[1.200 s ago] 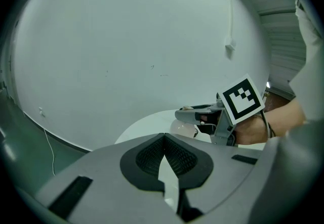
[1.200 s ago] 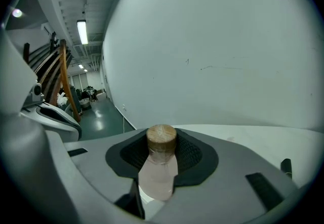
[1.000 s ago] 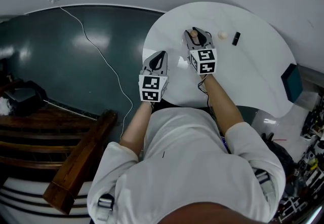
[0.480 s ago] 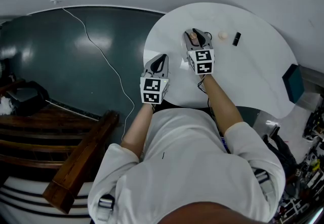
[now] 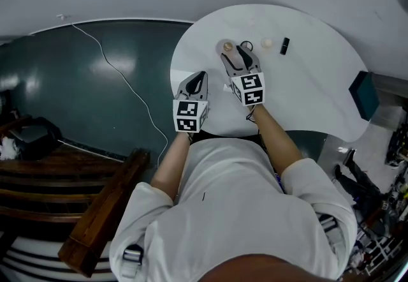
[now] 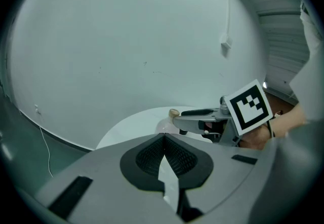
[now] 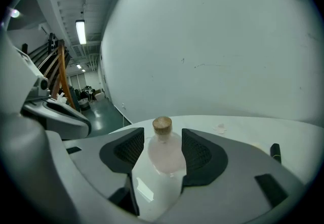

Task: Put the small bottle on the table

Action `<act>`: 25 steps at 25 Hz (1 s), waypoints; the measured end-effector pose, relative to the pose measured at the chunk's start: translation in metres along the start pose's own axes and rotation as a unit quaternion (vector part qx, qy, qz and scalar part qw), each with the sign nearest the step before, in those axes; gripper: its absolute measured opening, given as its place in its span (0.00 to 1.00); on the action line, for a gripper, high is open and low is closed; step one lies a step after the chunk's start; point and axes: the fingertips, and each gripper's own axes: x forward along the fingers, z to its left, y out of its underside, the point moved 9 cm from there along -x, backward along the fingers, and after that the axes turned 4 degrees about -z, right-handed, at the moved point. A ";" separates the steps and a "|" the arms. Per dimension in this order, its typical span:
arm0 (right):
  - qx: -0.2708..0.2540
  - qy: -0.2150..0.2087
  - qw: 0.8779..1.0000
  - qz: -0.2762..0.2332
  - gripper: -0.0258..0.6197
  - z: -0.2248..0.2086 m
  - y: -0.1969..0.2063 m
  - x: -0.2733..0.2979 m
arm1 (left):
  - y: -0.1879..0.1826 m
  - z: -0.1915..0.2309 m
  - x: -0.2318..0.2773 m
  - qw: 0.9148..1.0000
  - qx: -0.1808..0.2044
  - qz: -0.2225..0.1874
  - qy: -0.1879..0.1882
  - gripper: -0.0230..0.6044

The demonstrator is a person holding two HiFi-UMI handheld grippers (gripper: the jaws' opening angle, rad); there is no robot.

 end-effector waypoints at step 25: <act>0.049 0.105 0.993 0.005 0.04 -0.060 0.050 -0.164 | -0.012 -0.109 0.053 0.993 0.052 0.016 0.108 0.06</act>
